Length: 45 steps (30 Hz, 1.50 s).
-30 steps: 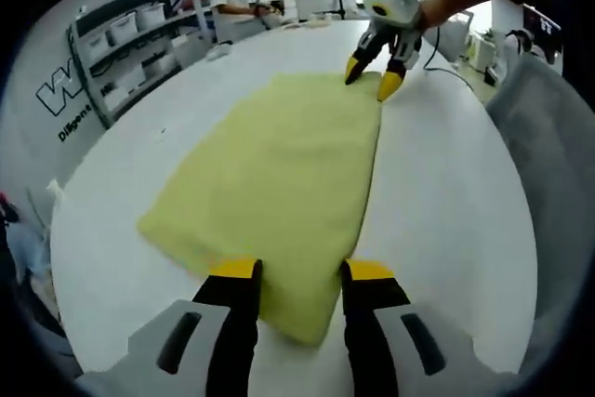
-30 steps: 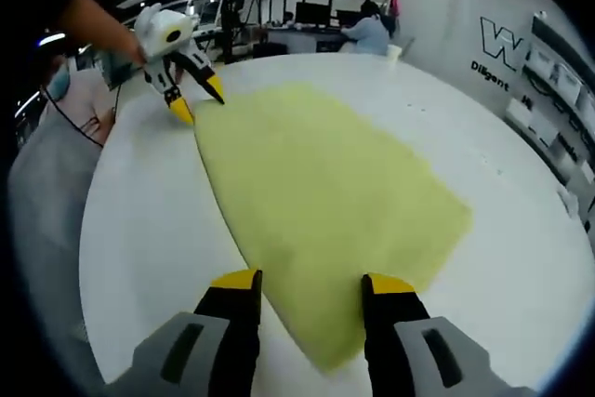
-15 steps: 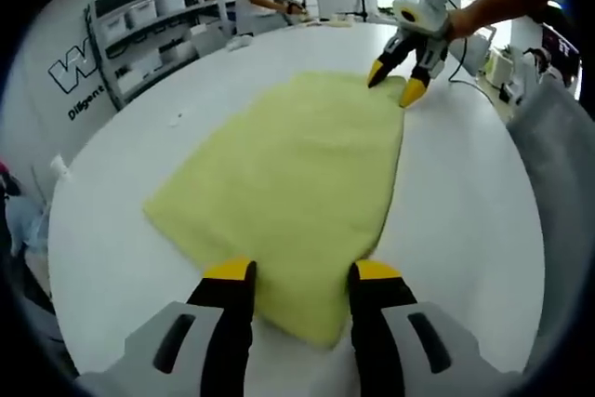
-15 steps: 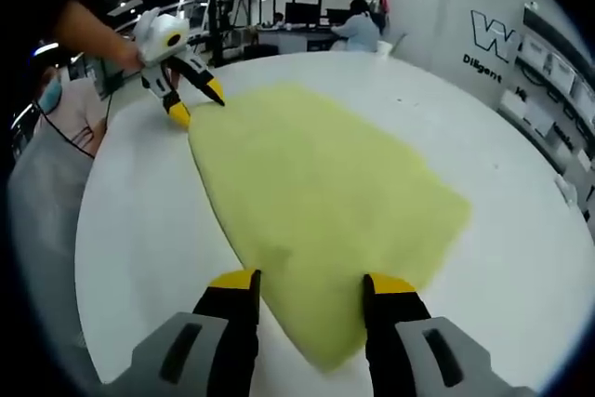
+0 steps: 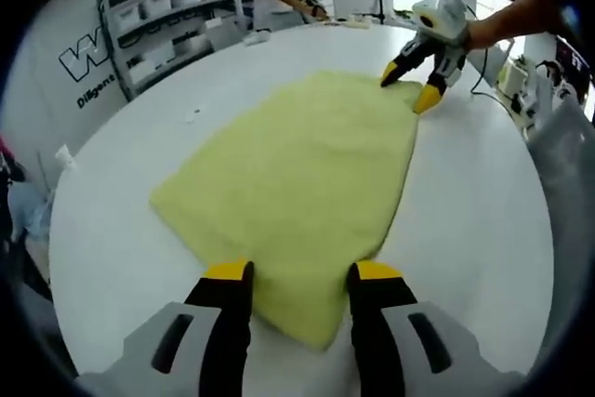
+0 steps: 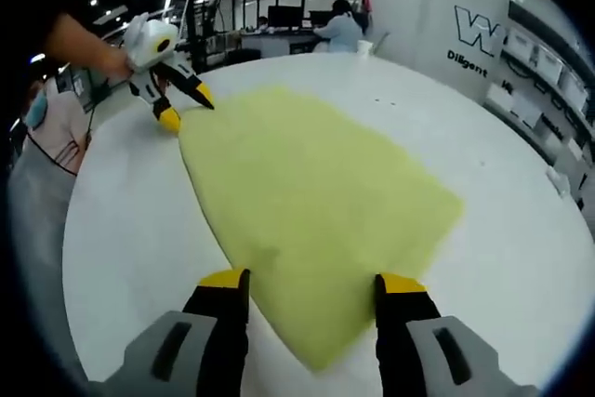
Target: Fold the garment on the visible template until the final outline fits inside the template.
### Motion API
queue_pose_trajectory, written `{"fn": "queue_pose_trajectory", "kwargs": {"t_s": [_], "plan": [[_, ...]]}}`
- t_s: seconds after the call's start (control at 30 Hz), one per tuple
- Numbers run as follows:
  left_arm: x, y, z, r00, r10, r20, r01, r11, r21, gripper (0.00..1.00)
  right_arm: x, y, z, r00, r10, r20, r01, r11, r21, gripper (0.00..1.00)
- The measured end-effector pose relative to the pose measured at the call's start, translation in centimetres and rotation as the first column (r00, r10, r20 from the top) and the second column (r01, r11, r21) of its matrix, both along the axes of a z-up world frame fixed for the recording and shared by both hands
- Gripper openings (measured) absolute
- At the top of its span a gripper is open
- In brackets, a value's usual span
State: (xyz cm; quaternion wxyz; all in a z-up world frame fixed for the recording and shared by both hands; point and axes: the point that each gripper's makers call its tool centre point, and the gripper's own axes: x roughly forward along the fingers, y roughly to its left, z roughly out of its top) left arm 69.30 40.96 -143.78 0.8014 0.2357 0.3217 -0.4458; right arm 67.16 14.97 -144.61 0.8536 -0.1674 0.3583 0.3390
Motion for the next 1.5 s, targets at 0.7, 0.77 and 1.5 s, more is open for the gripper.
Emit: {"fn": "queue_pose_trajectory", "kwargs": {"t_s": [0.7, 0.77, 1.5], "plan": [[-0.6, -0.8, 0.0, 1.000, -0.002, -0.011, 0.002, 1.000, 0.004, 0.39, 0.3, -1.2, 0.4, 0.999, -0.029, 0.034, 0.030, 0.999, -0.028, 0.65], [-0.9, -0.9, 0.1, 1.000, -0.015, -0.008, 0.015, 1.000, 0.013, 0.40, -0.1, -1.0, 0.5, 0.999, -0.012, 0.037, 0.013, 0.999, -0.034, 0.62], [-4.5, -2.7, 1.9, 0.988, -0.154, -0.012, 0.154, 0.987, -0.042, 0.31, -2.2, 1.3, 0.8, 0.996, 0.083, 0.025, -0.081, 0.994, -0.074, 0.56]]}}
